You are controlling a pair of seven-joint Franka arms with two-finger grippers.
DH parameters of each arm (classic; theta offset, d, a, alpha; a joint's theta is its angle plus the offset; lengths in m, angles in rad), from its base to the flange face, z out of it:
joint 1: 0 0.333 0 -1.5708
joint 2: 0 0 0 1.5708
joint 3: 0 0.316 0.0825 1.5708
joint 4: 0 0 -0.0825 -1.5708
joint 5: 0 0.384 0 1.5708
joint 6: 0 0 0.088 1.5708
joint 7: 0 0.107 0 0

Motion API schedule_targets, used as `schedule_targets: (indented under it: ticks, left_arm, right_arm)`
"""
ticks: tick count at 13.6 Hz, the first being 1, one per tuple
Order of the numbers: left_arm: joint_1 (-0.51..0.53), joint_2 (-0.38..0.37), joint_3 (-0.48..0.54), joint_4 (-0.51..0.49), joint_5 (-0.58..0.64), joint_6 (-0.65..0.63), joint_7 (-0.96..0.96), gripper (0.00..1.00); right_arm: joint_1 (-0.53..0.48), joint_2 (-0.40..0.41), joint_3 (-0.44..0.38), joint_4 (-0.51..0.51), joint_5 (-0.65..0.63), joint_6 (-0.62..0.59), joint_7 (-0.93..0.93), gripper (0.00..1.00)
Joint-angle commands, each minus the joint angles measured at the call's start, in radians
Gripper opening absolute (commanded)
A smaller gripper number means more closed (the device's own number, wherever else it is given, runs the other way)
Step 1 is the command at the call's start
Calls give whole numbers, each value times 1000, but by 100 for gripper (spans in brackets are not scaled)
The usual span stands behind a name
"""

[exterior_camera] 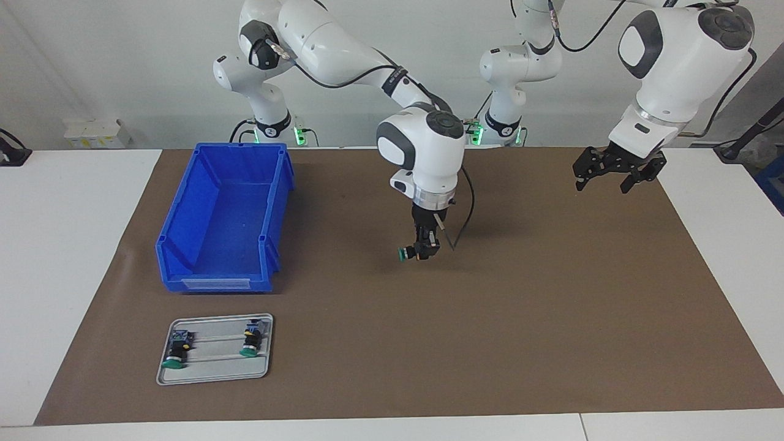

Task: Place and press button with both arms
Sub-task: 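Carry the button with the right gripper to the table middle and set it down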

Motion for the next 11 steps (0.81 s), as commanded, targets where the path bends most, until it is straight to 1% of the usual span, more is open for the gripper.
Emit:
schedule_targets:
  ticks: [1, 3, 5, 6, 8, 10, 11]
  left_arm:
    - [1, -27, -1, -33, 17, 10, -6, 100]
    - [1, -27, -1, -33, 17, 10, -7, 100]
    - [1, -27, -1, -33, 17, 10, -7, 100]
    - [1, -27, -1, -33, 17, 10, -6, 100]
    - [1, -27, -1, -33, 17, 10, -7, 100]
    - [1, -27, -1, -33, 17, 10, -7, 100]
    - [1, -27, -1, -33, 17, 10, -7, 100]
  right_arm:
    - [12, 62, 8, 82, -19, -16, 122, 0]
    - [12, 64, 15, 73, 4, 30, 177, 0]
    - [16, 62, 15, 48, 56, 84, 179, 0]
    - [19, 54, 15, 7, 61, 99, 181, 0]
    - [29, 47, 15, -40, 61, 116, 181, 0]
    - [38, 15, 17, -120, 61, 156, 184, 0]
    - [49, 7, 15, -142, 61, 170, 184, 0]
